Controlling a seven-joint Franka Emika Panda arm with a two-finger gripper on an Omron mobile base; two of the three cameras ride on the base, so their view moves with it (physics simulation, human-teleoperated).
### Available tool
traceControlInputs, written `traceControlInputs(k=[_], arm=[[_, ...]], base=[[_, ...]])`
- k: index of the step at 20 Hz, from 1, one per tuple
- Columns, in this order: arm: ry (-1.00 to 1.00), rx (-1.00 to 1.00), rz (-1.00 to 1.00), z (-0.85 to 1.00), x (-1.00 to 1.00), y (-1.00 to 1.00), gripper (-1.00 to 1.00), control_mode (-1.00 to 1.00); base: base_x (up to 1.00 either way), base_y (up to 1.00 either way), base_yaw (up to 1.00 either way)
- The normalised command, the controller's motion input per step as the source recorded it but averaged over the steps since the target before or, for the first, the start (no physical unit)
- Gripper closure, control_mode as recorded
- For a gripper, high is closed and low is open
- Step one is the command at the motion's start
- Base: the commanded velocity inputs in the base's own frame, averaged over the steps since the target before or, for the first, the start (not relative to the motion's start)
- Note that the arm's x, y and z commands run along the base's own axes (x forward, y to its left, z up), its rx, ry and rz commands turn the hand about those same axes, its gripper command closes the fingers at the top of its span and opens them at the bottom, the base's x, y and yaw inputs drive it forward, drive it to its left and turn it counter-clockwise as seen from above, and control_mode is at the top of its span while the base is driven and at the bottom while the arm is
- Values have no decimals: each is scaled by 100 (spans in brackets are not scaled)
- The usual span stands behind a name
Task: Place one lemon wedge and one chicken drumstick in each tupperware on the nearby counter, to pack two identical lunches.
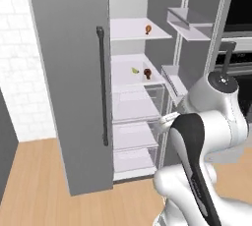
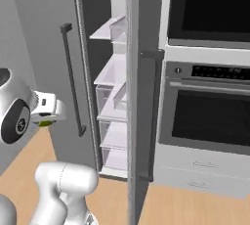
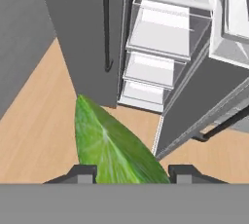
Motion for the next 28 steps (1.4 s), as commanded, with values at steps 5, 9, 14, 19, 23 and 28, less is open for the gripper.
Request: traceControlInputs(k=[5,9,14,19,23,28], arm=[[0,0,0,0,0,0,100,100],[0,0,0,0,0,0,100,100],[0,0,0,0,0,0,100,100],[0,0,0,0,0,0,100,100],[0,0,0,0,0,0,100,100],[0,0,0,0,0,0,100,100]], base=[[-90,-38,-61],[-31,-41,-79],[47,-100,-60],[100,-100,-25],[100,-68,6],[100,-28,13]])
